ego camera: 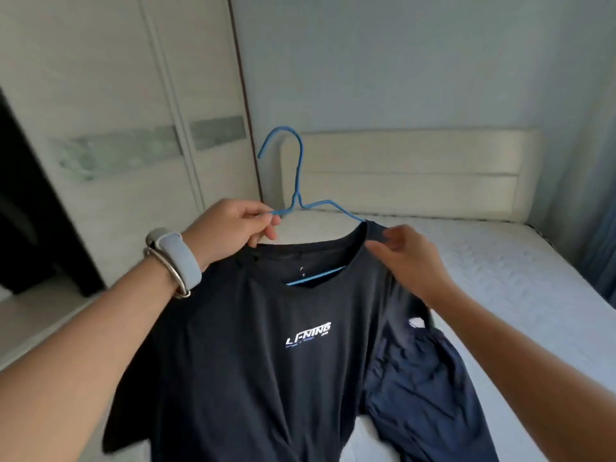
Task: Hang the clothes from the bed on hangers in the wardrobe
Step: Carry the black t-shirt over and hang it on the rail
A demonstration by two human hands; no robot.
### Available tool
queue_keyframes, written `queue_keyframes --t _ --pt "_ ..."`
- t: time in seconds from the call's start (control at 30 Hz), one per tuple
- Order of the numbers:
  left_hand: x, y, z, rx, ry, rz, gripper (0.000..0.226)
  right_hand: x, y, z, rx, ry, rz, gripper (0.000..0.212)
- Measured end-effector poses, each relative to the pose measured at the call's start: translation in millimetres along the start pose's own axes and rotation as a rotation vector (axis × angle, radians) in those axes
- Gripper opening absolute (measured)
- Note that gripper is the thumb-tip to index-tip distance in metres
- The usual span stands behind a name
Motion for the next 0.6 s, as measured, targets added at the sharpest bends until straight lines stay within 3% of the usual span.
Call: queue_keyframes --t 0.1,0.27,0.5,0.6 --pt "20 -51 30 -0.012 -0.014 0.136 0.035 5 -2 -46 0.124 -0.023 -0.012 0.049" --pt "53 -105 49 -0.101 -0.007 0.231 0.023 26 3 -106 0.332 -0.127 -0.006 0.023" --pt "99 -167 63 -0.237 0.026 0.416 0.022 78 -4 -210 -0.102 -0.407 -0.028 0.033" --pt "122 -192 71 -0.317 0.069 0.506 0.025 101 15 -238 -0.029 -0.453 -0.136 0.032"
Point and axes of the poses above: each hand's wrist, its own x-axis away from the middle knuckle, its own y-axis out of the palm, z = x × y, the point moved 9 cm from there along -x, towards the middle knuckle, and after that the axes turned 11 degrees about y, right-handed, at the moved point
